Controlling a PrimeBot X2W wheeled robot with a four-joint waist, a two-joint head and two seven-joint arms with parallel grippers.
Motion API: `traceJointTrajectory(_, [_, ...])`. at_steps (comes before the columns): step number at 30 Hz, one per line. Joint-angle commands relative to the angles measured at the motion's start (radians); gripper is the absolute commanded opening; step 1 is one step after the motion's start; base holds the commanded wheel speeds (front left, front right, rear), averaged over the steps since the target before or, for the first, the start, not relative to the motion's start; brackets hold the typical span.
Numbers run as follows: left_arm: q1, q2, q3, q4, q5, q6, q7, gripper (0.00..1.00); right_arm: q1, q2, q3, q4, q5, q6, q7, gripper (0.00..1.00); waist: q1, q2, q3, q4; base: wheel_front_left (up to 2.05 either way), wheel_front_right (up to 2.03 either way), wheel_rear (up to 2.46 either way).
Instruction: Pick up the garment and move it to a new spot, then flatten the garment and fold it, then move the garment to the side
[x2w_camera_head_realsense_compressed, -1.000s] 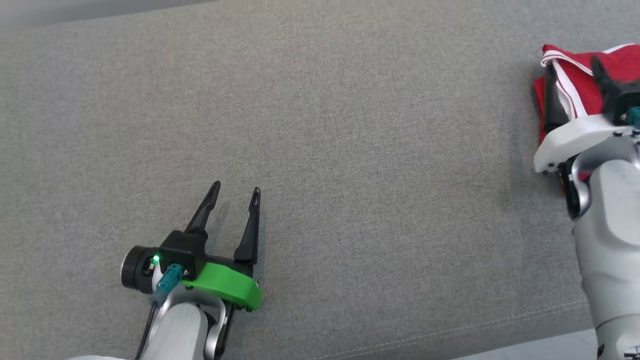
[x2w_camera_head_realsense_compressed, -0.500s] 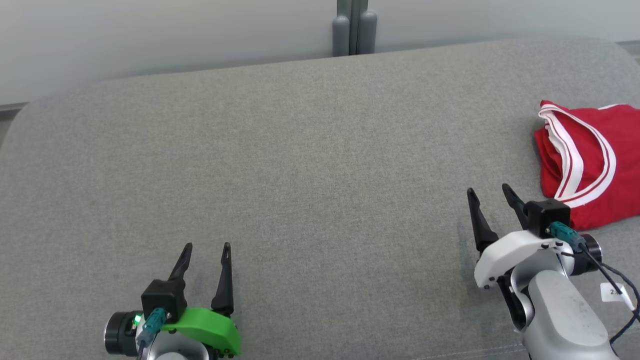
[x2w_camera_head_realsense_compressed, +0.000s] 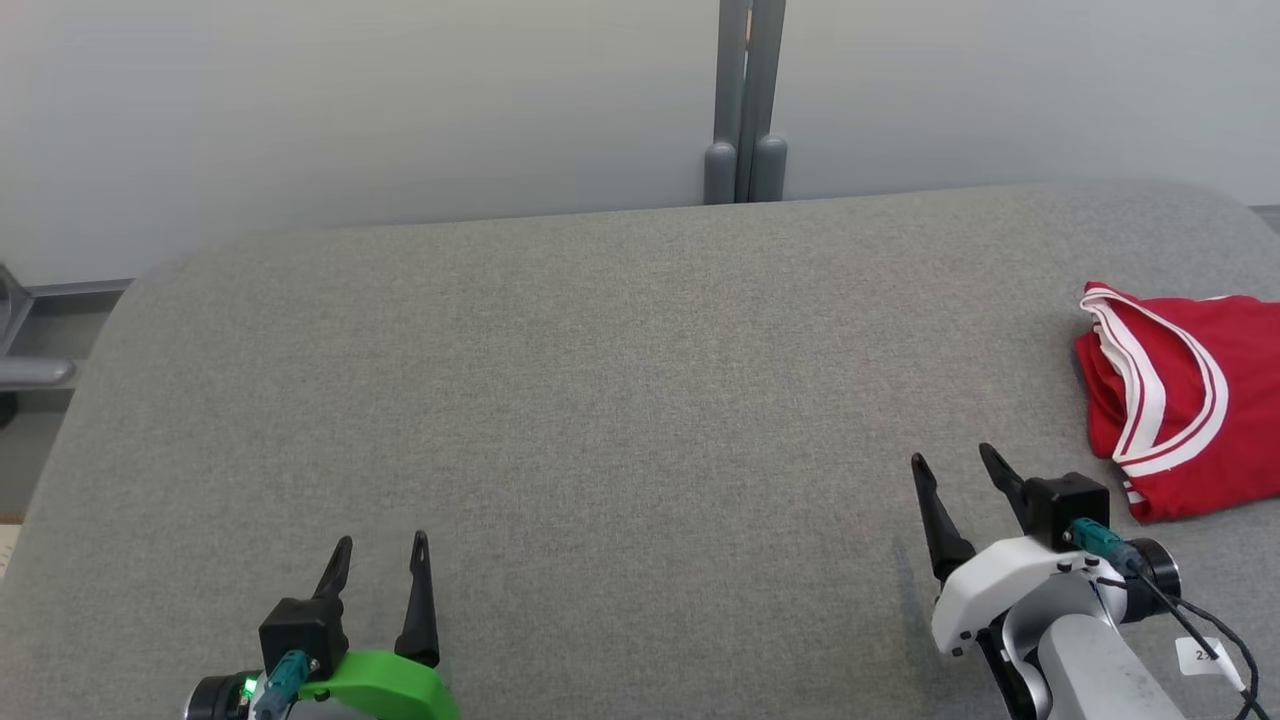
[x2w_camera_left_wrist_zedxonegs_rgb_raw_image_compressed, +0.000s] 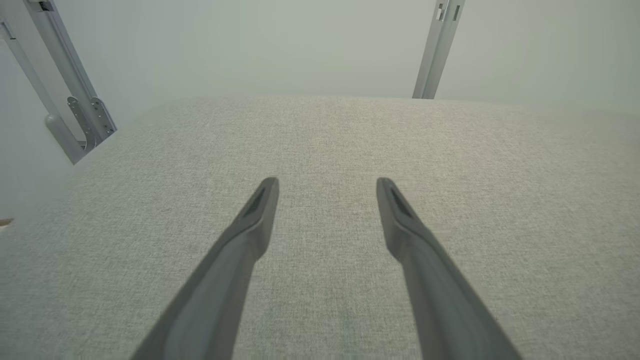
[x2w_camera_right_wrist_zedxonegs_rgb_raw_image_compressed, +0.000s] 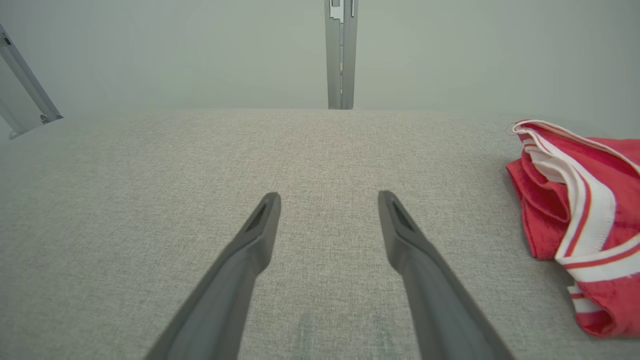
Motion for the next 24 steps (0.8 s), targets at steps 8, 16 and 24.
traceJointTrajectory(8, [0.035,0.004,0.025,0.022,-0.004,0.005,0.001,1.00,0.074,0.014,-0.058,-0.053,-0.088,-0.002,-0.002,1.00,0.0000,0.0000,-0.053,-0.006,0.00,0.00,0.00])
traceJointTrajectory(16, [0.049,0.004,0.046,0.031,0.004,0.002,0.001,1.00,0.103,0.019,-0.049,-0.081,-0.093,-0.002,-0.002,1.00,0.0000,0.0000,-0.073,-0.017,0.00,0.00,0.00])
traceJointTrajectory(24, [0.041,0.004,0.051,0.040,0.002,-0.009,0.001,1.00,0.105,0.020,-0.044,-0.085,-0.102,-0.002,-0.002,1.00,0.0000,0.0000,-0.068,-0.017,0.00,0.00,0.00])
